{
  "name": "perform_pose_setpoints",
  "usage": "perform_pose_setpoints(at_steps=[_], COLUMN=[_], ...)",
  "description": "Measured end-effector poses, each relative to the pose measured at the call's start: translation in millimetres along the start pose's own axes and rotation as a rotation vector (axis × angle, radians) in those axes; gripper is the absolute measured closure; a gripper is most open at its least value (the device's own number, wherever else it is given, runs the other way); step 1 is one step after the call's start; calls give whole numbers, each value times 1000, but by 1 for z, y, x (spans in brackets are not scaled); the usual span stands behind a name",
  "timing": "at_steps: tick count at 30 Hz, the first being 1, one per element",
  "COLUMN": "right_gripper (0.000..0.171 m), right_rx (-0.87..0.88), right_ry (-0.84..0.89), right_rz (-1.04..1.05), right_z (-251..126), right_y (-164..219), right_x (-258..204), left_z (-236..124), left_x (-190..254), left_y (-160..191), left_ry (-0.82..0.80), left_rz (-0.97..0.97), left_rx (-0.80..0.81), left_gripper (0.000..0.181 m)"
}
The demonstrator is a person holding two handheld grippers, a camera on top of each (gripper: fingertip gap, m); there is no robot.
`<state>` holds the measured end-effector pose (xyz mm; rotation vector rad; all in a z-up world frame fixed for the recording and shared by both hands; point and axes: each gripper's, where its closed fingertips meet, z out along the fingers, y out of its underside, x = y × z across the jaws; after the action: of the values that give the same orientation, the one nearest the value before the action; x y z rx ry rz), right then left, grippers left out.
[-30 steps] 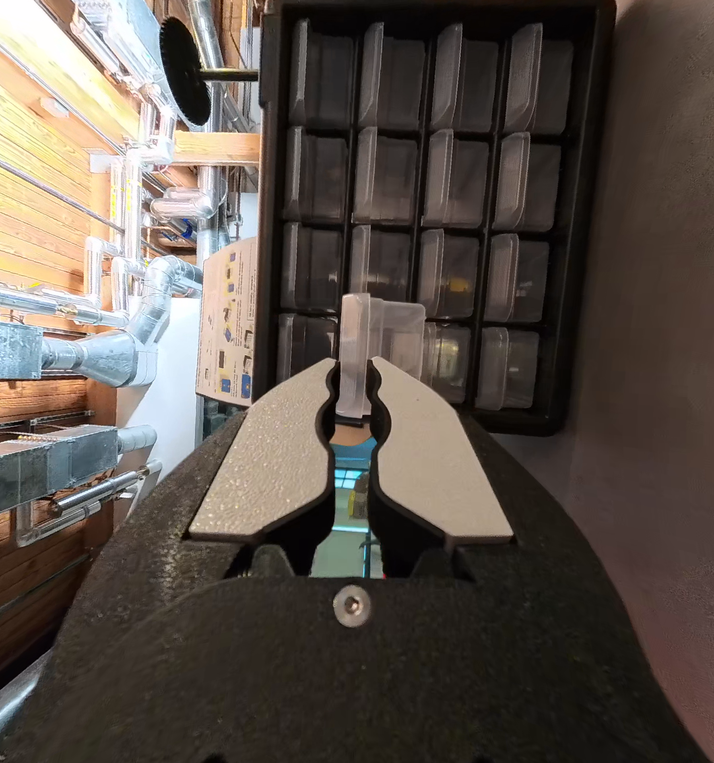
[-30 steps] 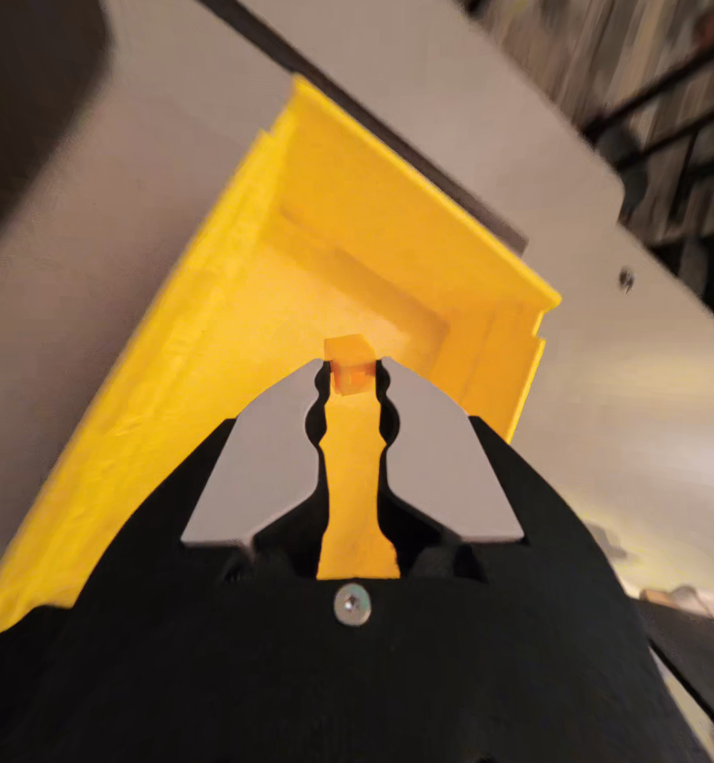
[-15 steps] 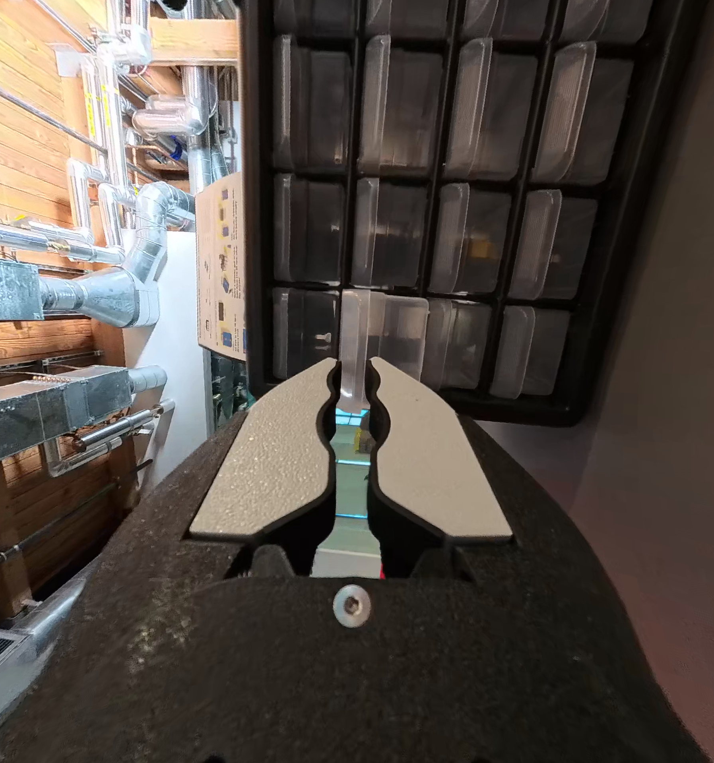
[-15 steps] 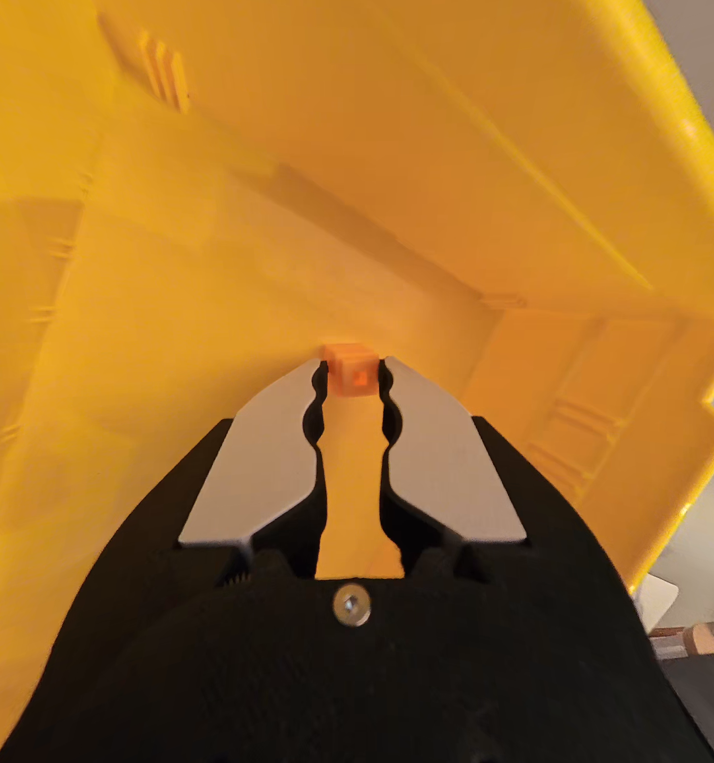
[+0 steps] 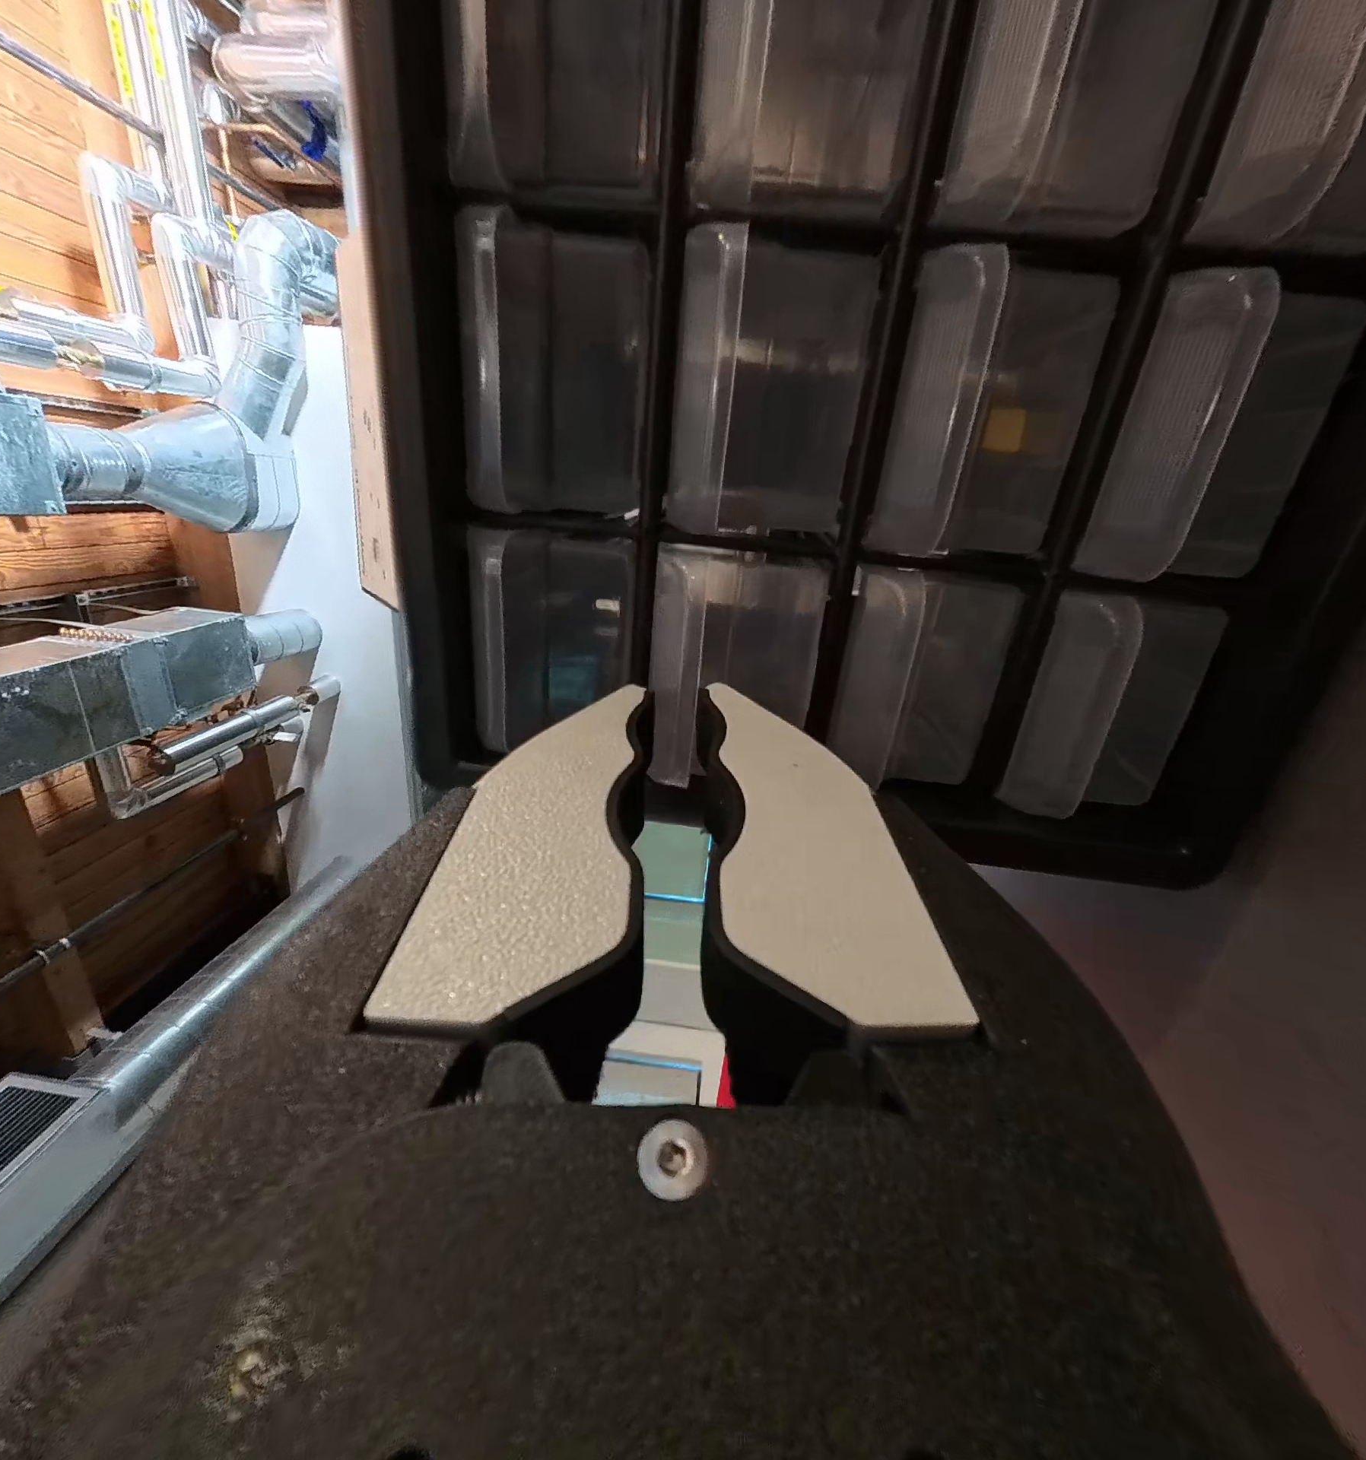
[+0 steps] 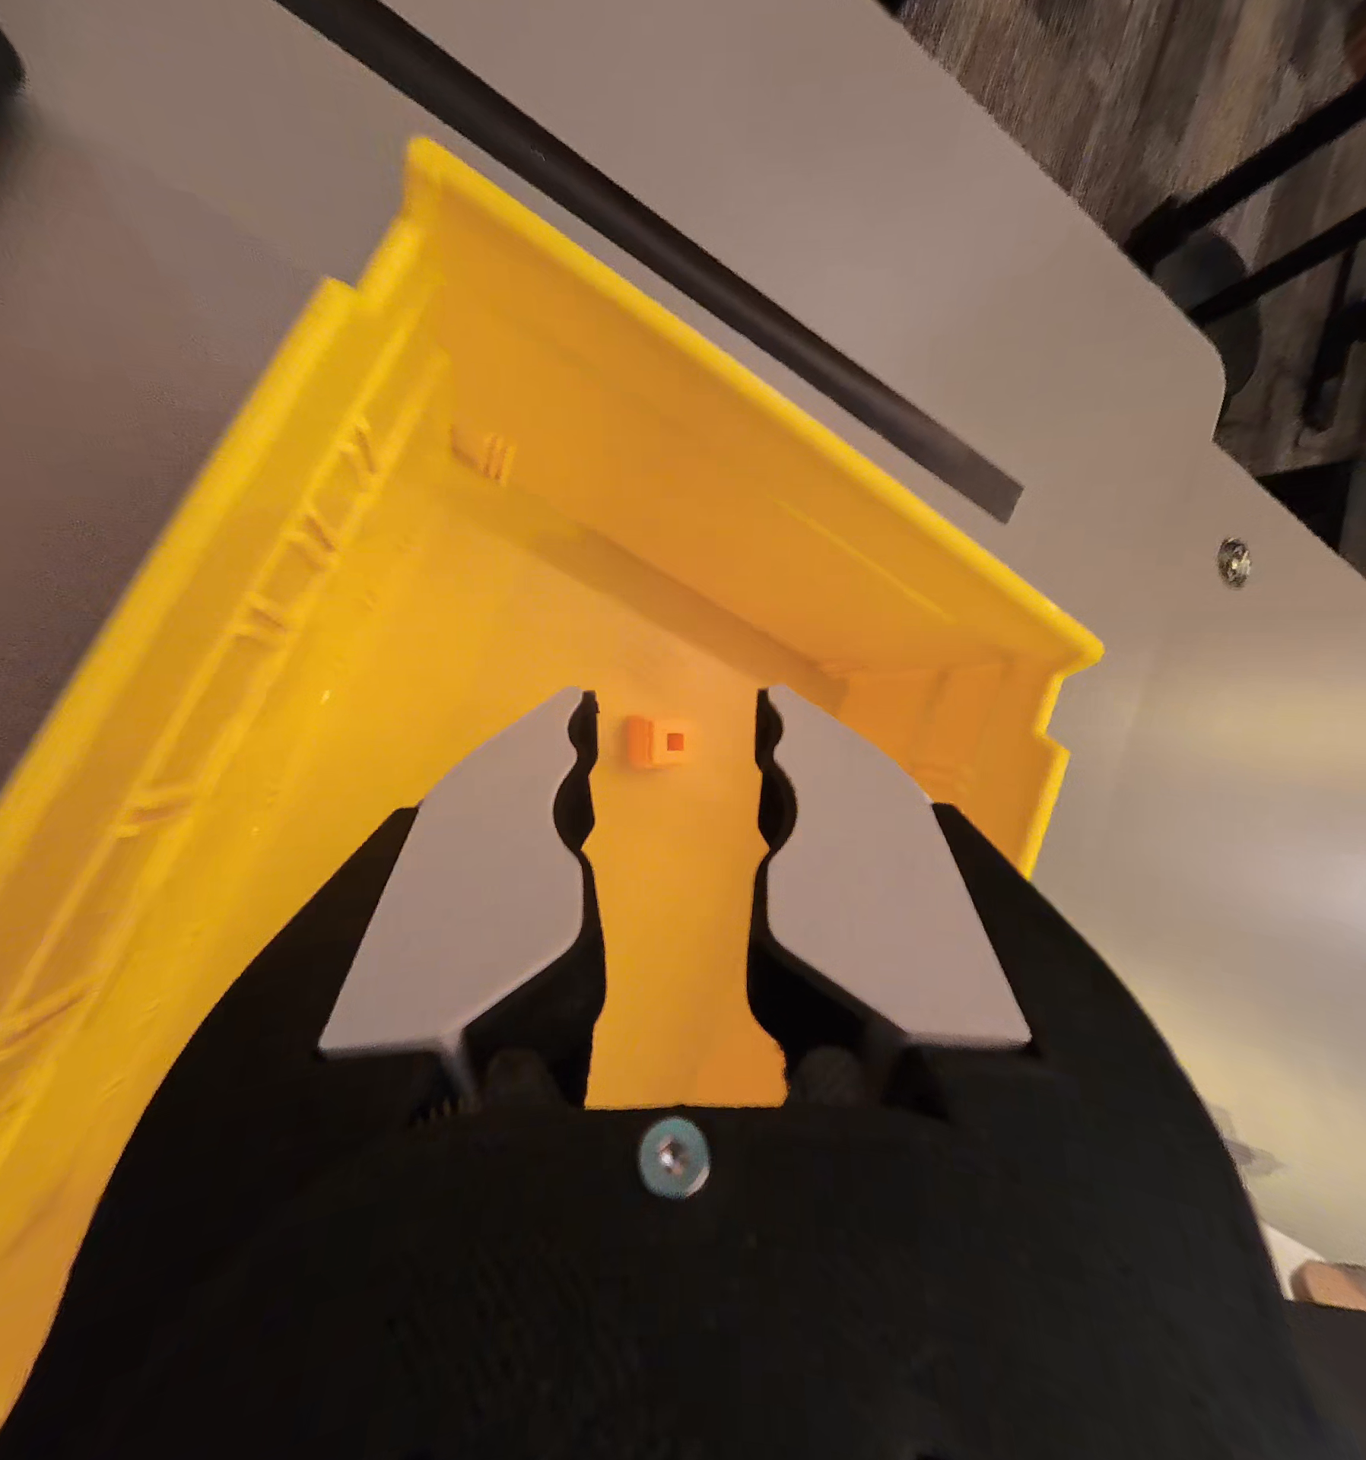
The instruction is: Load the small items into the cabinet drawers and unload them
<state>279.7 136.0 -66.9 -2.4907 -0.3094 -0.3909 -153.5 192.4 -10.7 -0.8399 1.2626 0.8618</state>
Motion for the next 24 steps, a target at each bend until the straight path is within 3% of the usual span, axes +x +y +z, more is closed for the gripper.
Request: perform_pose_setpoints(at_steps=[6, 10, 16, 24], right_gripper=[132, 132, 132, 132], right_rx=[40, 36, 63, 150], right_ry=[-1, -3, 1, 6], right_rz=[-28, -25, -20, 0], right_z=[-10, -12, -25, -44], right_y=[-11, -9, -7, -18], right_x=[-6, -6, -5, 2], left_z=[7, -2, -27, 7], left_x=[3, 4, 36, 57], left_y=[2, -5, -46, -47], left_ry=[20, 16, 88, 92], left_rz=[-5, -69, -66, 17], left_rx=[-77, -61, 105, 2], left_gripper=[170, 142, 153, 157])
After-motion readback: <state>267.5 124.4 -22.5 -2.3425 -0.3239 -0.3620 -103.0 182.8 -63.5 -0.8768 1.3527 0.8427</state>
